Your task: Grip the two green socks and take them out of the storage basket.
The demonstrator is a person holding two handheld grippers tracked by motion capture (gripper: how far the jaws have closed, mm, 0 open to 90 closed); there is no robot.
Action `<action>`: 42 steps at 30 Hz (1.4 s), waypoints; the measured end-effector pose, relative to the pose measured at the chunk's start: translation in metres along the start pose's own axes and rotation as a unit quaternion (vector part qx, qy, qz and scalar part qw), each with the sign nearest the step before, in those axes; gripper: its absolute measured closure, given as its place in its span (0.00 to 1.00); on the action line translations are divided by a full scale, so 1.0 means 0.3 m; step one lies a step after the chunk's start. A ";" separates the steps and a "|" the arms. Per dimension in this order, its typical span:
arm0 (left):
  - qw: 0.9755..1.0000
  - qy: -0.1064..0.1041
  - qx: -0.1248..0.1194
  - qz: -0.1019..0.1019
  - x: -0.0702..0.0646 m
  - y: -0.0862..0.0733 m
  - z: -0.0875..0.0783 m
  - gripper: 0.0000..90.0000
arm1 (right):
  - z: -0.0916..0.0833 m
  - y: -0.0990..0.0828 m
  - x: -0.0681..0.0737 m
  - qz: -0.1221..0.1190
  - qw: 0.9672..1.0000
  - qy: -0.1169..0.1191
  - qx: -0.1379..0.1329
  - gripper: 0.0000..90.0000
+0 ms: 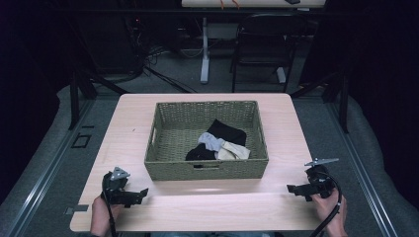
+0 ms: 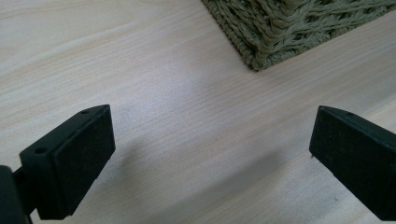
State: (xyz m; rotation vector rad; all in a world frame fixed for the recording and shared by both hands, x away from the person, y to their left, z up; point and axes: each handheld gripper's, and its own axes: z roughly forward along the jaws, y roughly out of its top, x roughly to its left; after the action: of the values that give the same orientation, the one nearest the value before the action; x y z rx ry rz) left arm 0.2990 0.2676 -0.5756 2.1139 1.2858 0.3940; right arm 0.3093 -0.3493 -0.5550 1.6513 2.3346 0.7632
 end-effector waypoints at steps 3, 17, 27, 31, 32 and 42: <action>1.000 -0.002 0.000 0.001 0.001 0.000 0.001 0.00 | -0.002 -0.001 -0.001 -0.001 1.000 -0.001 0.000 0.03; 1.000 0.002 0.001 -0.001 0.000 -0.001 -0.002 0.00 | -0.003 0.013 0.018 -0.021 1.000 -0.013 0.003 0.02; 1.000 0.003 0.004 0.000 0.012 -0.004 -0.003 0.00 | -0.030 0.054 0.031 -0.055 0.998 -0.015 -0.002 0.00; 1.000 0.006 -0.006 -0.002 0.004 -0.005 -0.005 0.00 | -0.084 0.093 0.029 -0.064 0.997 -0.032 -0.006 0.00; 1.000 0.001 -0.003 -0.002 0.006 -0.004 -0.008 0.00 | -0.097 0.103 0.027 -0.060 0.998 -0.028 -0.010 0.00; 1.000 -0.005 -0.005 0.000 0.005 0.001 -0.005 0.00 | -0.163 0.259 0.048 -0.046 0.999 0.015 -0.009 0.00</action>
State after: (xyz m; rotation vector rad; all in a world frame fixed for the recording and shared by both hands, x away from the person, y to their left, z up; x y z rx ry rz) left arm 0.2990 0.2693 -0.5743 2.1054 1.2752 0.3899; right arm 0.3474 -0.3315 -0.4722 1.5243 2.3975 0.7928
